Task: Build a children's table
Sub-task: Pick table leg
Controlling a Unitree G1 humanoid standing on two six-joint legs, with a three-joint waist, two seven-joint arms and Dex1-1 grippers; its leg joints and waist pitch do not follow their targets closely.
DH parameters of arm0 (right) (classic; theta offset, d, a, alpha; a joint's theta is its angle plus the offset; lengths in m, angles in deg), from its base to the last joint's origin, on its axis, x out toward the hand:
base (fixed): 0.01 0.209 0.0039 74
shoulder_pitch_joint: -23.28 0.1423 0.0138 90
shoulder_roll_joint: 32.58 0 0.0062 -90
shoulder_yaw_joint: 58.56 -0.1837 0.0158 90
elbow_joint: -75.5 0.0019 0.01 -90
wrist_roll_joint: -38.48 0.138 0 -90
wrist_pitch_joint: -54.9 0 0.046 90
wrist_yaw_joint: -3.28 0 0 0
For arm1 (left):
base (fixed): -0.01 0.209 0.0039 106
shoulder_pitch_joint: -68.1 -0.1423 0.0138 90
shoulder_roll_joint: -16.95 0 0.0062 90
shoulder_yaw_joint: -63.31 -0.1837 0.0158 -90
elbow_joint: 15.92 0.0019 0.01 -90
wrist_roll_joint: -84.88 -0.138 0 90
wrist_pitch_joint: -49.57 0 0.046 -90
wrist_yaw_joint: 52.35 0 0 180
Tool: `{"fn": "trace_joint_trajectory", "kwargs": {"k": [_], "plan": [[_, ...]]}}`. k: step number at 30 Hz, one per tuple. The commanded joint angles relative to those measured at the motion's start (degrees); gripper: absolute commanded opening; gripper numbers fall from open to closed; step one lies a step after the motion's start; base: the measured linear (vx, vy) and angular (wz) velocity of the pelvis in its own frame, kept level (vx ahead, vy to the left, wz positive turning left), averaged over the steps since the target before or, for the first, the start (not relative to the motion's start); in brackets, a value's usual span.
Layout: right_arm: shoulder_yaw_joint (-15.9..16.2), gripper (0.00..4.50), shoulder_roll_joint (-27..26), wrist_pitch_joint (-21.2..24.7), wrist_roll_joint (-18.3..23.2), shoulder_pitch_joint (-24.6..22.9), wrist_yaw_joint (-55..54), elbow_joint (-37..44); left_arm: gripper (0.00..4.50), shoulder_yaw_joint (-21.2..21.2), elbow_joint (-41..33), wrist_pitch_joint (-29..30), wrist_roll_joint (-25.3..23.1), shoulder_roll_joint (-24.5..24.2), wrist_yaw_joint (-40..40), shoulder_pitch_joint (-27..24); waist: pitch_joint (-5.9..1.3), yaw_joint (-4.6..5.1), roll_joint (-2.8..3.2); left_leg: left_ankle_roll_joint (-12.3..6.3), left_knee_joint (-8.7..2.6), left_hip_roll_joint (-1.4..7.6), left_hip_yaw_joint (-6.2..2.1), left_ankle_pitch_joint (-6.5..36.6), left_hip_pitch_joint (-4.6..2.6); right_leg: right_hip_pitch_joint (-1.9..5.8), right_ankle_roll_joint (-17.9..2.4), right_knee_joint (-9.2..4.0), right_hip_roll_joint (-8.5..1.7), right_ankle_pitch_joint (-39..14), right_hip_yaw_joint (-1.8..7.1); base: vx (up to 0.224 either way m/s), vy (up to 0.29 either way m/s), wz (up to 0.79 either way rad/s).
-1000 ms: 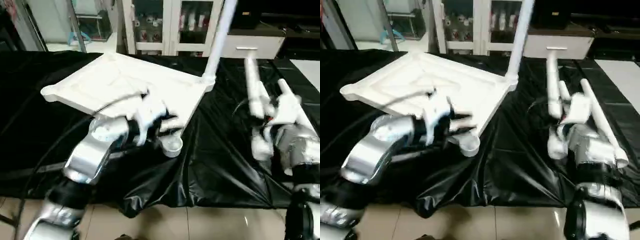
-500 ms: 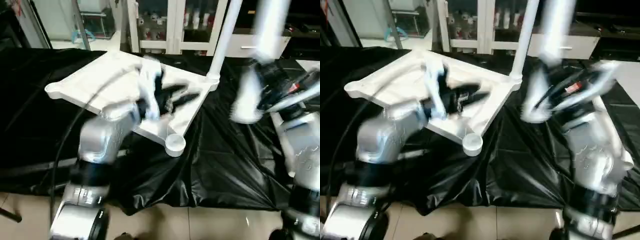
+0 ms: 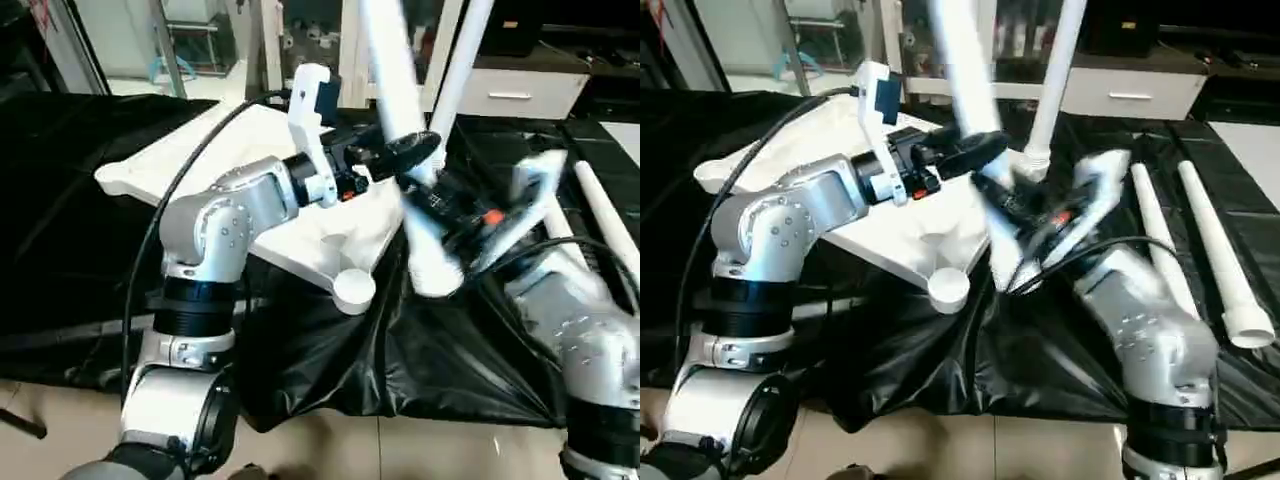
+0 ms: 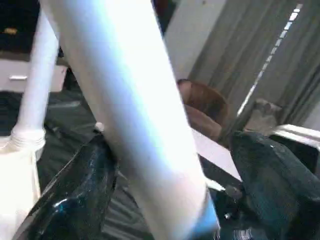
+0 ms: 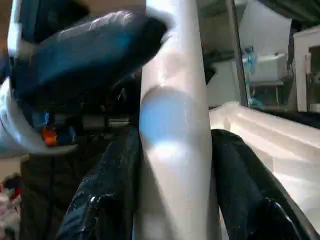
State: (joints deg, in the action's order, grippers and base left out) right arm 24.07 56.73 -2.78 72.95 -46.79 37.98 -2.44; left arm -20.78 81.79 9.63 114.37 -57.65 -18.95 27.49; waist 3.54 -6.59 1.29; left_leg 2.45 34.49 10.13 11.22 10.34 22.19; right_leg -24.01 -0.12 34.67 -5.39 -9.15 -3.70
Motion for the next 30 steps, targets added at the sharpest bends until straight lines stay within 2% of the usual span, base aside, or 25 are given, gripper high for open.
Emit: {"fn": "trace_joint_trajectory", "kwargs": {"k": [1, 4, 5, 7, 8, 9, 10, 11, 13, 14, 16, 18, 20, 25, 27, 30], "plan": [[2.79, 1.77, 0.71, -3.74, -4.49, -0.17, -0.46, 1.57, 4.28, 0.11, 1.31, 0.31, -1.00, 0.54, -2.49, 0.87, -4.49, -0.18, -1.24, -2.04, -3.73, 2.23, -1.26, 7.35, -0.69, 3.16, -8.77, -4.28, -2.96, -15.03, 2.07, 0.000, 0.000, 0.00], [6.05, 1.77, 1.41, -7.54, -9.53, -0.29, -1.75, 1.44, 4.46, 0.98, 3.41, -0.88, -2.24, 0.87, -5.76, 1.46, -4.42, -0.11, -1.29, -1.79, -3.78, 2.17, -1.29, 8.27, -0.69, 3.13, -8.01, -4.49, -2.91, -16.25, 2.10, 0.000, 0.000, 0.00], [7.12, 1.77, 1.56, -9.89, -12.39, -0.14, -3.23, 1.00, 4.50, 1.41, 4.08, -1.58, -2.60, 0.98, -6.85, 1.76, -4.45, -0.11, -1.24, -1.83, -3.77, 2.20, -1.34, 8.16, -0.72, 3.13, -8.00, -4.42, -2.92, -15.83, 2.12, 0.000, 0.000, 0.00], [7.87, 1.77, 1.52, -11.82, -14.96, 0.19, -5.01, 0.22, 4.50, 2.02, 4.81, -2.06, -2.86, 1.16, -8.02, 2.15, -4.41, -0.04, -1.28, -1.58, -3.80, 2.18, -1.35, 8.17, -0.67, 3.06, -7.73, -4.40, -2.89, -15.67, 2.10, 0.000, 0.000, 0.00], [8.85, 1.77, 1.49, -14.99, -18.92, 0.67, -7.39, -0.91, 4.50, 3.16, 6.02, -2.99, -3.25, 1.51, -10.31, 2.82, -4.46, -0.05, -1.36, -1.82, -3.78, 2.11, -1.30, 8.30, -0.77, 3.17, -7.88, -4.40, -2.92, -15.63, 2.12, 0.000, 0.000, 0.00], [9.40, 1.76, 1.53, -16.35, -20.88, 0.91, -8.58, -1.53, 4.50, 3.74, 6.64, -3.39, -3.43, 1.68, -11.47, 3.16, -4.45, -0.06, -1.28, -1.61, -3.73, 2.18, -1.32, 8.20, -0.67, 3.00, -7.95, -4.32, -2.91, -15.43, 2.14, 0.000, 0.000, 0.00], [10.80, 1.76, 1.64, -19.03, -24.66, 1.25, -10.40, -2.77, 4.50, 5.09, 8.08, -4.25, -3.78, 2.10, -14.31, 3.92, -4.47, 0.15, -1.25, -1.01, -3.66, 1.97, -1.25, 8.18, -0.69, 2.91, -7.97, -4.40, -2.72, -15.22, 2.02, 0.000, 0.000, 0.00], [11.88, 1.76, 1.78, -21.12, -27.56, 1.46, -12.00, -3.54, 4.50, 5.99, 8.94, -5.27, -3.87, 2.44, -15.93, 4.35, -4.48, 0.09, -1.41, -1.32, -3.67, 1.96, -1.27, 8.41, -0.81, 3.14, -8.05, -4.40, -2.80, -14.85, 2.07, 0.000, 0.000, 0.00], [14.30, 1.76, 1.38, -24.66, -33.80, 2.03, -17.21, -6.02, 4.23, 8.53, 11.35, -9.56, -4.64, 3.66, -21.58, 5.42, -4.49, 0.16, -1.51, -1.59, -3.62, 1.86, -1.29, 7.88, -0.65, 3.28, -8.18, -4.33, -2.74, -13.89, 2.03, 0.000, 0.000, 0.00], [14.87, 1.76, 1.26, -25.69, -35.16, 2.13, -18.24, -6.45, 4.16, 9.10, 11.97, -10.92, -4.87, 3.94, -22.89, 5.67, -4.54, 0.25, -1.46, -1.80, -3.51, 1.78, -1.27, 7.57, -0.65, 3.23, -8.39, -4.30, -2.63, -12.99, 2.01, 0.000, 0.000, 0.00], [15.63, 1.76, 0.54, -25.77, -35.25, 2.22, -18.24, -6.85, 4.13, 9.74, 12.73, -11.66, -4.46, 4.19, -23.28, 5.98, -4.62, 0.17, -1.48, -2.81, -3.45, 1.80, -1.30, 7.31, -0.57, 3.40, -8.69, -4.12, -2.72, -11.90, 2.04, 0.000, 0.000, 0.00], [16.41, 1.76, 0.28, -26.08, -35.85, 2.40, -18.40, -7.25, 3.89, 9.86, 12.93, -11.71, -4.05, 4.32, -22.78, 6.06, -4.70, 0.23, -1.44, -3.99, -3.34, 1.81, -1.28, 6.59, -0.56, 3.40, -9.26, -3.90, -2.60, -10.24, 2.01, 0.000, 0.000, 0.00], [18.50, 1.76, -0.36, -28.32, -39.02, 3.06, -19.81, -9.19, 3.74, 10.16, 13.09, -10.60, -3.09, 4.83, -22.71, 6.25, -4.72, 0.28, -1.33, -4.86, -3.25, 1.94, -1.28, 5.93, -0.60, 3.31, -10.40, -3.72, -2.59, -8.78, 1.96, 0.000, 0.000, 0.00], [18.12, 1.76, -2.57, -31.04, -41.26, 4.67, -23.64, -12.12, 3.36, 10.91, 13.81, -9.04, -1.93, 5.48, -24.67, 6.64, -4.66, 0.34, -1.03, -4.89, -3.27, 2.06, -1.26, 7.01, -0.89, 3.19, -11.46, -3.70, -2.61, -9.21, 1.99, 0.000, 0.000, 0.00], [18.15, 1.76, -2.96, -31.62, -41.50, 5.20, -24.17, -13.13, 3.28, 11.07, 14.27, -8.86, -1.26, 5.61, -25.32, 6.80, -4.62, 0.37, -1.06, -4.49, -3.34, 2.03, -1.26, 7.47, -0.88, 3.23, -11.39, -3.71, -2.54, -9.16, 1.97, 0.000, 0.000, 0.00], [18.07, 1.76, -3.26, -31.97, -41.76, 5.43, -24.62, -13.44, 2.91, 11.28, 14.15, -8.44, -0.83, 5.78, -25.17, 6.77, -4.58, 0.37, -1.05, -4.43, -3.40, 2.05, -1.32, 7.69, -0.86, 3.32, -11.06, -3.67, -2.54, -9.02, 1.98, 0.000, 0.000, 0.00]]}}
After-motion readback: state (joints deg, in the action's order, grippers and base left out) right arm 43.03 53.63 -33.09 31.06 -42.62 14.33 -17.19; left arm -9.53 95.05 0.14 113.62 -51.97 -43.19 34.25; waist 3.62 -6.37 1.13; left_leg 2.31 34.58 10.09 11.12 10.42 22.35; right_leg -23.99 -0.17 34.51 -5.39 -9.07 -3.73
